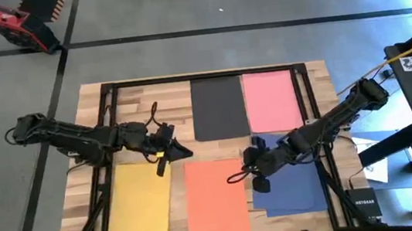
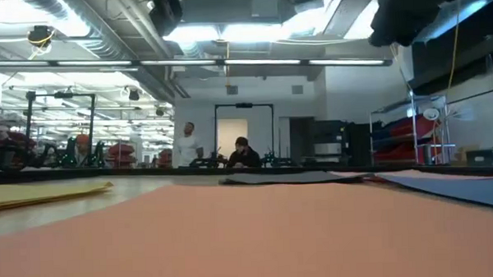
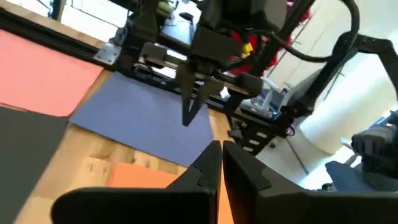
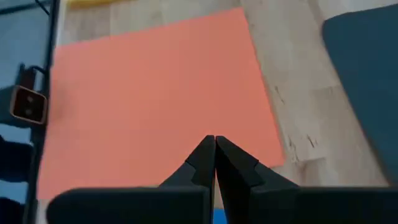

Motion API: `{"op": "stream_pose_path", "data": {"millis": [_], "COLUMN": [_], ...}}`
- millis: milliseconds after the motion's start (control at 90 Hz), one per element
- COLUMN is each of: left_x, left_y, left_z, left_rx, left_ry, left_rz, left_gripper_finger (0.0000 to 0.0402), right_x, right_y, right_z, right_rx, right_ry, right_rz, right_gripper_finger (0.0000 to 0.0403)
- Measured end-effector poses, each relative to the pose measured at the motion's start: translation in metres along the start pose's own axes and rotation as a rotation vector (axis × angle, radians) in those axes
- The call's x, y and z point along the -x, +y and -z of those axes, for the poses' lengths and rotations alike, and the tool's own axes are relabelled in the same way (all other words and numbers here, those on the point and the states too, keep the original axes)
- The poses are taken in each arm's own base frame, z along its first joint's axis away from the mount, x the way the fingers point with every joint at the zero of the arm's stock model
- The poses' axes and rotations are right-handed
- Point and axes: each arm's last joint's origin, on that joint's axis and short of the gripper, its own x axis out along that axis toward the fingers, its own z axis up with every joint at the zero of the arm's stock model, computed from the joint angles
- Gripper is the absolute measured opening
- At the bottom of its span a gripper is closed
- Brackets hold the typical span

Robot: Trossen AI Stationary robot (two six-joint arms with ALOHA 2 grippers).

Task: Organize paper
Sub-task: Stack the blue paper on top of the stacked blue papers

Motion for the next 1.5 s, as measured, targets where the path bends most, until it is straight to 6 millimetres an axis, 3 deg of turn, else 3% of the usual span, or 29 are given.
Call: {"op": "stream_pose_path", "data": {"millis": [256,411,700,1089,1500], "left_x": [0.017,0.03,0.046,0.047,0.047], "left_y": [0.009,0.008,0.011,0.013,0.013], "left_z": [-0.005,-0.011,-0.013,-0.009,-0.008], "left_rx": [0.005,-0.02,-0.006,0.013,0.005], "left_ry": [0.034,0.013,0.036,0.079,0.085], "left_rz": [-0.089,-0.087,-0.13,-0.149,-0.151], "left_gripper_finger": [0.0,0.0,0.0,0.0,0.0], "right_x": [-0.006,-0.01,-0.052,-0.098,-0.1], "right_y": [-0.003,-0.008,-0.004,-0.001,0.005], "right_z": [0.006,0.016,0.032,0.052,0.057], "right_rx": [0.003,-0.058,-0.13,-0.147,-0.206], "right_ry": [-0.006,0.088,0.249,0.379,0.447], "right_rz": [0.006,0.07,0.107,0.115,0.055], "right_gripper_finger": [0.0,0.0,0.0,0.0,0.0]}}
